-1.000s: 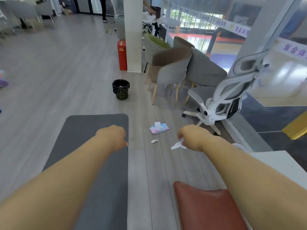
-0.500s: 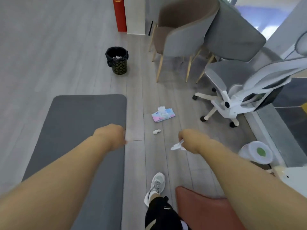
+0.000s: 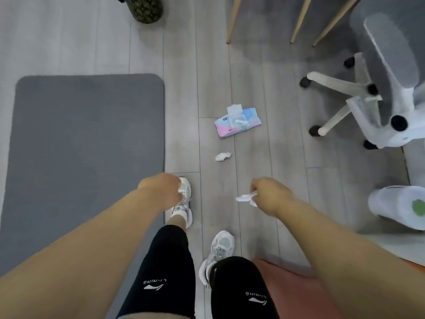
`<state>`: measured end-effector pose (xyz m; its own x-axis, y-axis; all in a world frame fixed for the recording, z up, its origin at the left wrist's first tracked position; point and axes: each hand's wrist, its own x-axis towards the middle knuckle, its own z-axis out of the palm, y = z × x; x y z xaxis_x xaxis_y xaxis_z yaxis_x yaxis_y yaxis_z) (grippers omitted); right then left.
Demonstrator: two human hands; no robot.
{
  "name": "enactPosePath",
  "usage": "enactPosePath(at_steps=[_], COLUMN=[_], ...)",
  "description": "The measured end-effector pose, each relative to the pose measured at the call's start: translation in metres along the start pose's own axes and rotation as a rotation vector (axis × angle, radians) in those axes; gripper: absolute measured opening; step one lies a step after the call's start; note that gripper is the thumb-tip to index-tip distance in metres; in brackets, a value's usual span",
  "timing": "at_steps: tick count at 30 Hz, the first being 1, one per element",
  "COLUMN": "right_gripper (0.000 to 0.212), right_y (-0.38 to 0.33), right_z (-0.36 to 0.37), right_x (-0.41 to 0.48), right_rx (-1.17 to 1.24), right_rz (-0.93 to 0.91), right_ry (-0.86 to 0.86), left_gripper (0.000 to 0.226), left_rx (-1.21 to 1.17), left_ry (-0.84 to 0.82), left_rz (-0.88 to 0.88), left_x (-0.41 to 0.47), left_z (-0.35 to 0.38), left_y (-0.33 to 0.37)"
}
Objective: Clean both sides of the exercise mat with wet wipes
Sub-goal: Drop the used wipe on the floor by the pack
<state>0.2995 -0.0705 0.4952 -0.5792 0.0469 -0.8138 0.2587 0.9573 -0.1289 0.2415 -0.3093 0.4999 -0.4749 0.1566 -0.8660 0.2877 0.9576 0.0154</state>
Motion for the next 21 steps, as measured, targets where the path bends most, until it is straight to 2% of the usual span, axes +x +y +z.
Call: enactPosePath(at_steps=[6, 12, 16, 21], right_gripper=[0.026, 0.044, 0.039, 0.045], right_y=[0.007, 0.016, 0.026, 0.031], right_z=[0.040, 0.092, 0.135, 0.165], right_x=[0.187, 0.353, 0.436, 0.496], right_rx=[0.010, 0.096, 0.137, 0.072], right_rz=[0.007, -0.031, -0.062, 0.008], right_ry=[-0.055, -0.066, 0.024, 0.141], left_gripper=[0.039, 0.041, 0.042, 0.041], left_rx=[0.077, 0.175, 0.212, 0.180], left_ry=[0.027, 0.056, 0.067, 0.100], left_rz=[0.026, 0.050, 0.076, 0.074], left_x=[0.192, 0.356, 0.433, 0.482], left_z=[-0.005, 0.024, 0.048, 0.062], left_y=[-0.004, -0.004, -0.003, -0.009])
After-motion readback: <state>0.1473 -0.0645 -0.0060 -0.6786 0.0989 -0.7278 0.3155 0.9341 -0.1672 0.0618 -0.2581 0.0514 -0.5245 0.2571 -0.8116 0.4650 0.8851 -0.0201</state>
